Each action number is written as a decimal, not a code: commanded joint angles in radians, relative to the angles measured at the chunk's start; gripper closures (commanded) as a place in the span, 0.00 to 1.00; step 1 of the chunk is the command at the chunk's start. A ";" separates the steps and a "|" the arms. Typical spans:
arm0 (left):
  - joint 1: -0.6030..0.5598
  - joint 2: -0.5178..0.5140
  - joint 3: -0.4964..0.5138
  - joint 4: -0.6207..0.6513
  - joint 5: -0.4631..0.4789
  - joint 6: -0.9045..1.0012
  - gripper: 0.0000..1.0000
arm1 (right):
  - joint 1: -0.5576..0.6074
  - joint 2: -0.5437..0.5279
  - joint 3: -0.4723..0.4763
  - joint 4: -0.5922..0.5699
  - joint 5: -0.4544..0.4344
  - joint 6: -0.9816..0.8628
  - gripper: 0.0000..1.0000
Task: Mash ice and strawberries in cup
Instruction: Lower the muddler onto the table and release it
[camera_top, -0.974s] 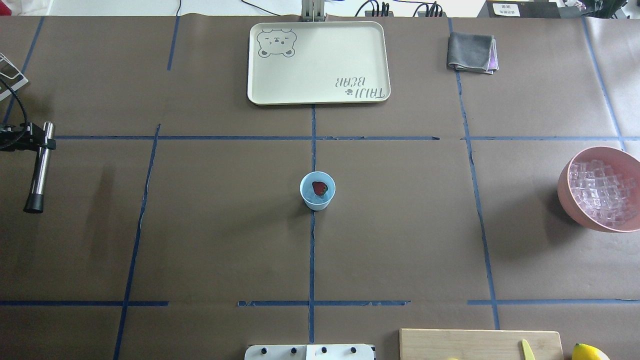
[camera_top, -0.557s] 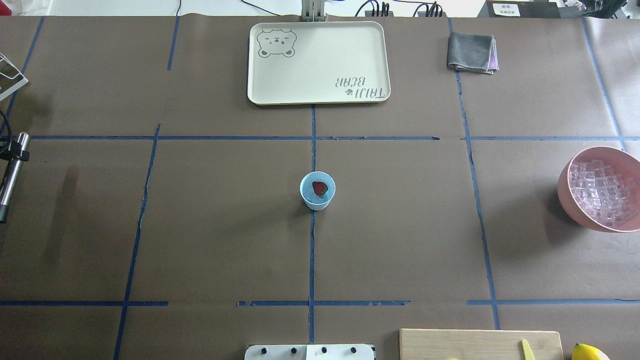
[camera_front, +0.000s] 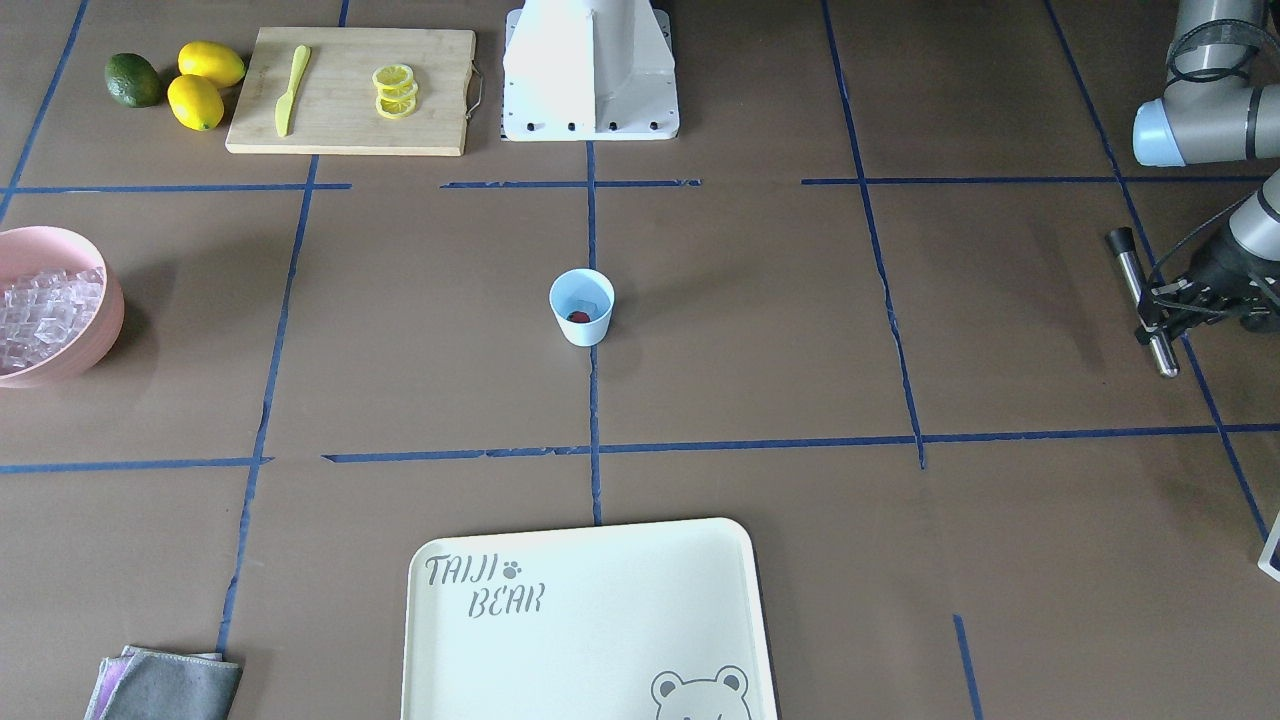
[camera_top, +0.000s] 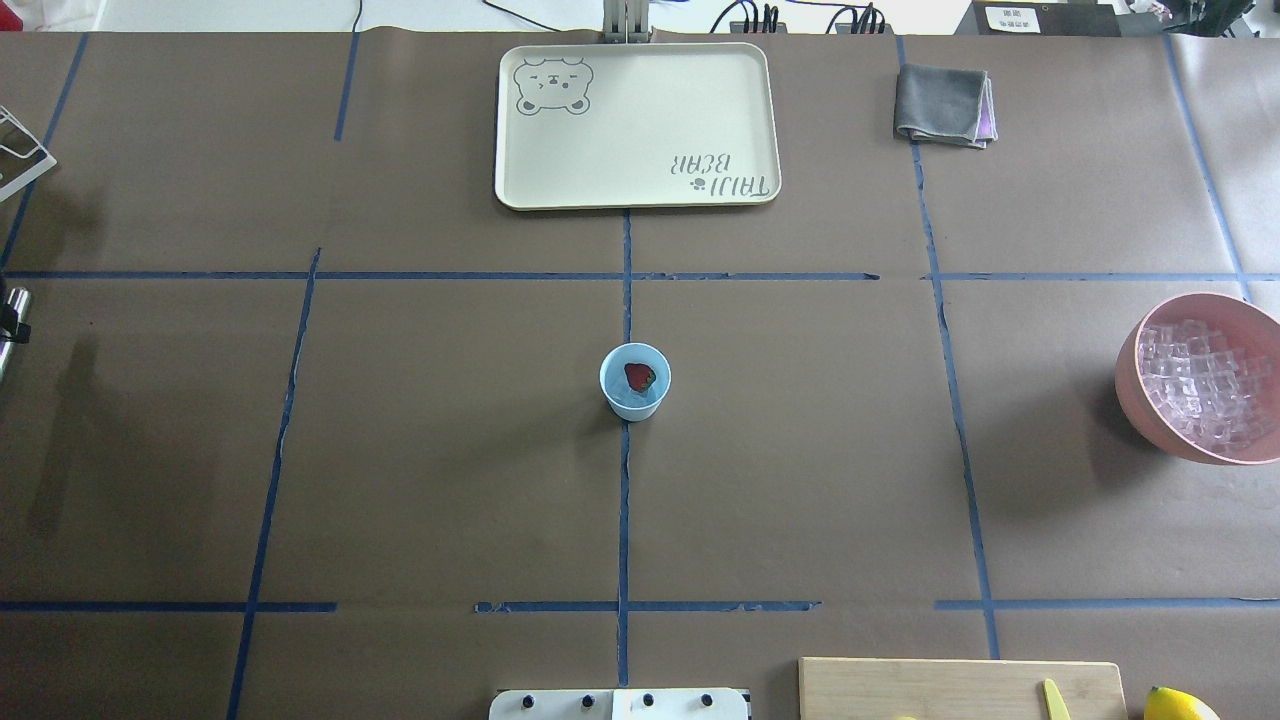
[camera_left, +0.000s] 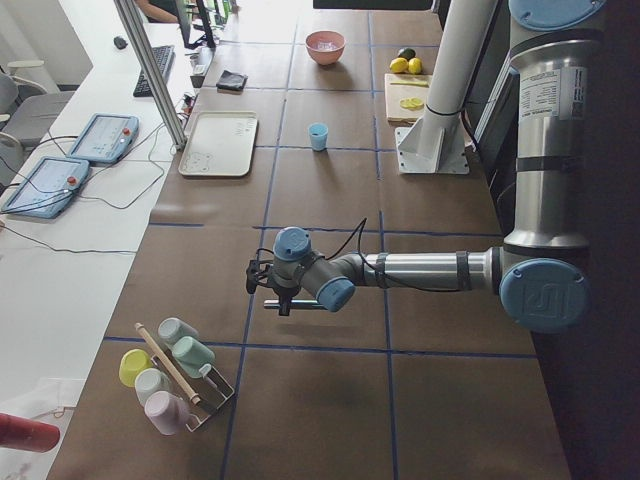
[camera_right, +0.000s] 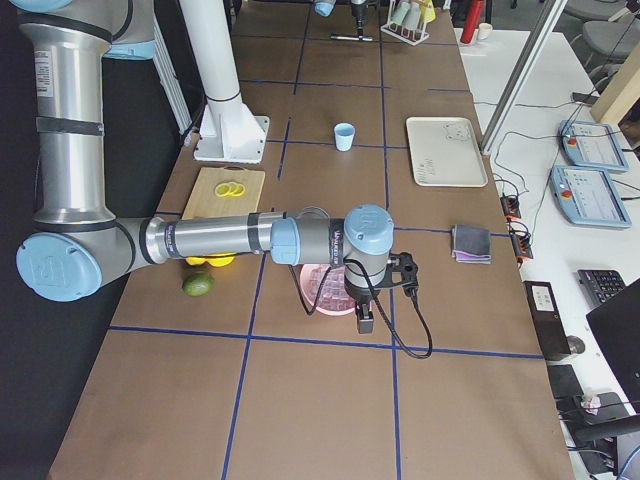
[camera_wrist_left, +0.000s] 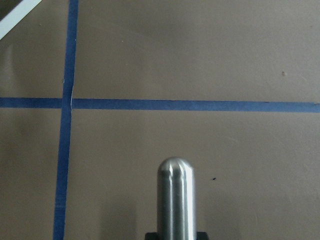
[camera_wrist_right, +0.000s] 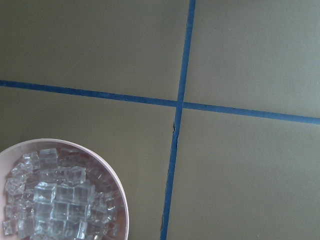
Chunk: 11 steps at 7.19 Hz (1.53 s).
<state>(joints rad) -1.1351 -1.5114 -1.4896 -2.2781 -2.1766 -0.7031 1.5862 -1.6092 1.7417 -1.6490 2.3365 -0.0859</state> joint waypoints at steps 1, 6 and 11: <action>0.003 0.010 0.006 -0.001 0.032 0.002 1.00 | 0.000 0.003 -0.001 0.000 -0.003 0.000 0.01; 0.003 0.008 0.003 -0.004 0.037 0.022 0.01 | 0.000 0.005 -0.002 0.000 -0.006 0.000 0.01; -0.035 0.002 -0.021 0.093 -0.049 0.249 0.00 | 0.001 0.005 -0.001 0.002 -0.003 0.000 0.01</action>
<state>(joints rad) -1.1450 -1.5071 -1.5008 -2.2452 -2.1832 -0.5683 1.5864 -1.6045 1.7403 -1.6477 2.3323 -0.0859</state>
